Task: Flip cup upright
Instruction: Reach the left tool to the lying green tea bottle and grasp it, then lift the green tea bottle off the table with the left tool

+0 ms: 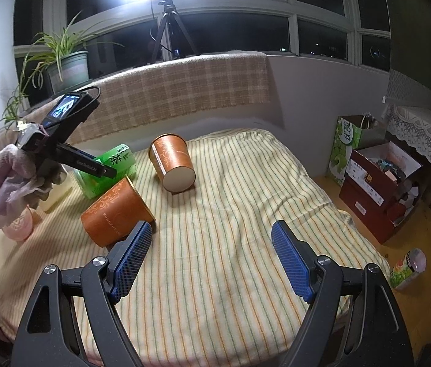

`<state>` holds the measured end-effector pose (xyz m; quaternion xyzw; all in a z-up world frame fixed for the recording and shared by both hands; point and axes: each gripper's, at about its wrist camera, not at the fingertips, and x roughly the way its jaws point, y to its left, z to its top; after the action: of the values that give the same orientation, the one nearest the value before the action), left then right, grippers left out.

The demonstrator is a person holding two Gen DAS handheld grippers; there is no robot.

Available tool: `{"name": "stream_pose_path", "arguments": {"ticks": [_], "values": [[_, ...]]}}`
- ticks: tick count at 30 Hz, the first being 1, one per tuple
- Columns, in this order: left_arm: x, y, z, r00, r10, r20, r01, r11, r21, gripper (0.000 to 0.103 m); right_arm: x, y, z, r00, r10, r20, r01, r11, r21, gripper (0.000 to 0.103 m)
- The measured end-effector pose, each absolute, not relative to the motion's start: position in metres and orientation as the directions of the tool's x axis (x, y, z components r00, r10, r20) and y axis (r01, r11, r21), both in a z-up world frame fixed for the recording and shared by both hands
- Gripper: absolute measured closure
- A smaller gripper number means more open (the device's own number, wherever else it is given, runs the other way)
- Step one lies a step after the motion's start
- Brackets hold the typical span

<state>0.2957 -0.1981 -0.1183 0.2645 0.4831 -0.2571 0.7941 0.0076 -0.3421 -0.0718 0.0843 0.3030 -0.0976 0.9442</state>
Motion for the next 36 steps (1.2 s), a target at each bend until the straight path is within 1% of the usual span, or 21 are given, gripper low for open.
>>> {"name": "stream_pose_path", "arguments": {"ticks": [8,10,11,19,24,32,34,36], "values": [[0.288,-0.173,-0.095,0.427,-0.174,-0.887,0.626,0.765,0.152,0.038,0.008,-0.340,-0.074,0.799,-0.129,-0.587,0.231,0.968,0.102,0.023],[0.283,-0.164,-0.085,0.441,-0.179,-0.879,0.617,0.772,0.153,0.039,0.009,-0.339,-0.074,0.800,-0.123,-0.587,0.225,0.969,0.104,0.023],[0.280,-0.162,-0.082,0.446,-0.180,-0.877,0.612,0.776,0.153,0.041,0.009,-0.337,-0.074,0.802,-0.120,-0.586,0.221,0.970,0.104,0.023],[0.248,-0.129,-0.052,0.467,-0.197,-0.862,0.598,0.788,0.144,0.041,0.007,-0.325,-0.068,0.815,-0.094,-0.572,0.187,0.977,0.106,0.023],[0.222,-0.110,-0.041,0.434,-0.205,-0.877,0.591,0.800,0.106,0.041,0.004,-0.317,-0.064,0.824,-0.078,-0.561,0.166,0.980,0.107,0.023],[0.166,-0.089,-0.043,0.353,-0.210,-0.912,0.585,0.810,0.040,0.041,-0.002,-0.306,-0.062,0.831,-0.047,-0.554,0.133,0.984,0.117,0.023],[0.156,-0.088,-0.045,0.322,-0.226,-0.919,0.576,0.818,0.001,0.041,-0.002,-0.303,-0.062,0.832,-0.039,-0.553,0.125,0.985,0.118,0.023],[0.147,-0.082,-0.050,0.266,-0.261,-0.928,0.551,0.831,-0.075,0.041,-0.003,-0.301,-0.062,0.833,-0.033,-0.552,0.118,0.986,0.118,0.023]]}}
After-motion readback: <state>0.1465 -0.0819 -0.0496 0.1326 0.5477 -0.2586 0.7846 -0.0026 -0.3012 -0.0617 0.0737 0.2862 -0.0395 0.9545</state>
